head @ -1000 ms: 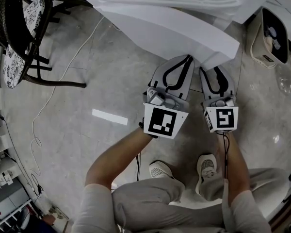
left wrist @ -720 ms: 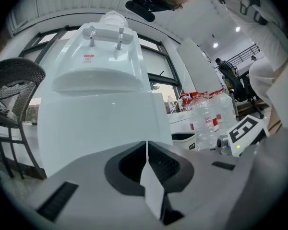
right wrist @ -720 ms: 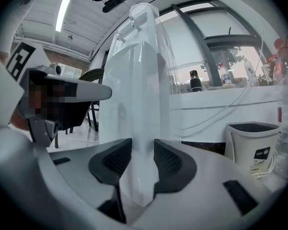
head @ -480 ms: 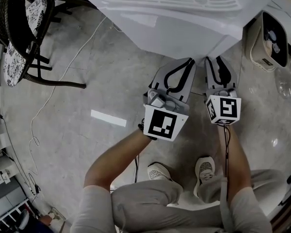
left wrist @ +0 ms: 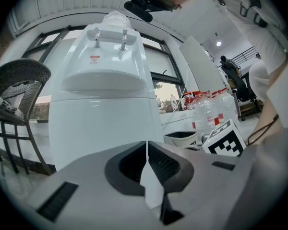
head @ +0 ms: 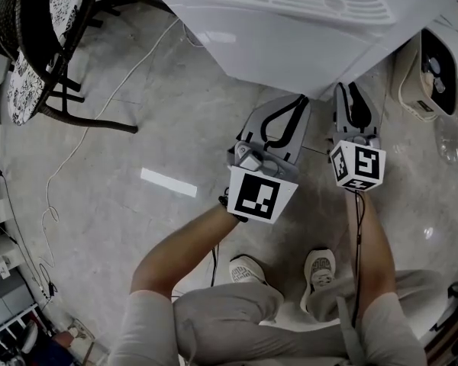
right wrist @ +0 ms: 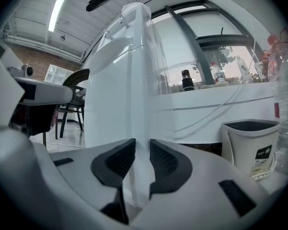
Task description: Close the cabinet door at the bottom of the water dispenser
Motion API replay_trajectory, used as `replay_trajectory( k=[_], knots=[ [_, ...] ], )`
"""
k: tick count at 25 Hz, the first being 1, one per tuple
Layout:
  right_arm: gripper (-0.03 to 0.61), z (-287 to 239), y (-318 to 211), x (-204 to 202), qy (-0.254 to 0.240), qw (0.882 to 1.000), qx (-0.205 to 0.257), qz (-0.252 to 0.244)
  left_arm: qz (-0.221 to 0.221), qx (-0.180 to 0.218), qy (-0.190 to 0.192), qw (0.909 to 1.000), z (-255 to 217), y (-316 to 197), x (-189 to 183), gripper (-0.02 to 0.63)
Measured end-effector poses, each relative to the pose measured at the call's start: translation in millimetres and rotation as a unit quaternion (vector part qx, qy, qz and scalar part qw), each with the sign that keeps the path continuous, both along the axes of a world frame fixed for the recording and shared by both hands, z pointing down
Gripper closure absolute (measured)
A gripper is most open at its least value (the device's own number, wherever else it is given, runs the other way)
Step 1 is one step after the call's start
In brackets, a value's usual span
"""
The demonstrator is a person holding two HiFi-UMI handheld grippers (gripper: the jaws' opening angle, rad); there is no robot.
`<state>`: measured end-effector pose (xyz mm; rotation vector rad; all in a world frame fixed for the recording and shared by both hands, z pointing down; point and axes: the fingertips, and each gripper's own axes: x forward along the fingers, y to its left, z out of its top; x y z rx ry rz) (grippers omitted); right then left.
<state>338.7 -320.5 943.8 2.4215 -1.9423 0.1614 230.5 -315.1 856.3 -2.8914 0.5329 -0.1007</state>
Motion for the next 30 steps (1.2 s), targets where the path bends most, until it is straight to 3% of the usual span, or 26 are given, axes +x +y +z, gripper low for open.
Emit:
replay_trajectory(
  k=[11,17,19,25,30],
  knots=[
    [0.546,-14.3,20.6,-1.7,-0.02,0.999,0.023,0.022,-0.016,-0.008,0.001,0.9998,-6.0,-2.0,-17.9,0.597],
    [0.554,-48.5,37.3,-1.3,-0.043,0.997,0.037,0.046,-0.049,-0.014,0.004,0.9987,-21.8,-9.2,-57.8,0.606],
    [0.554,-63.4,43.2,-5.8,-0.042,0.997,0.036,0.045,-0.073,-0.036,0.016,0.9966,-31.2,-14.9,-77.6,0.606],
    [0.554,-125.6,51.8,-24.8,-0.017,0.999,0.033,0.01,-0.116,-0.039,0.02,0.9923,-80.8,-26.6,-124.4,0.606],
    [0.555,-208.1,73.1,-42.7,-0.027,0.999,0.021,-0.009,-0.158,-0.034,0.037,0.9861,-166.0,-24.8,-147.5,0.606]
  ],
)
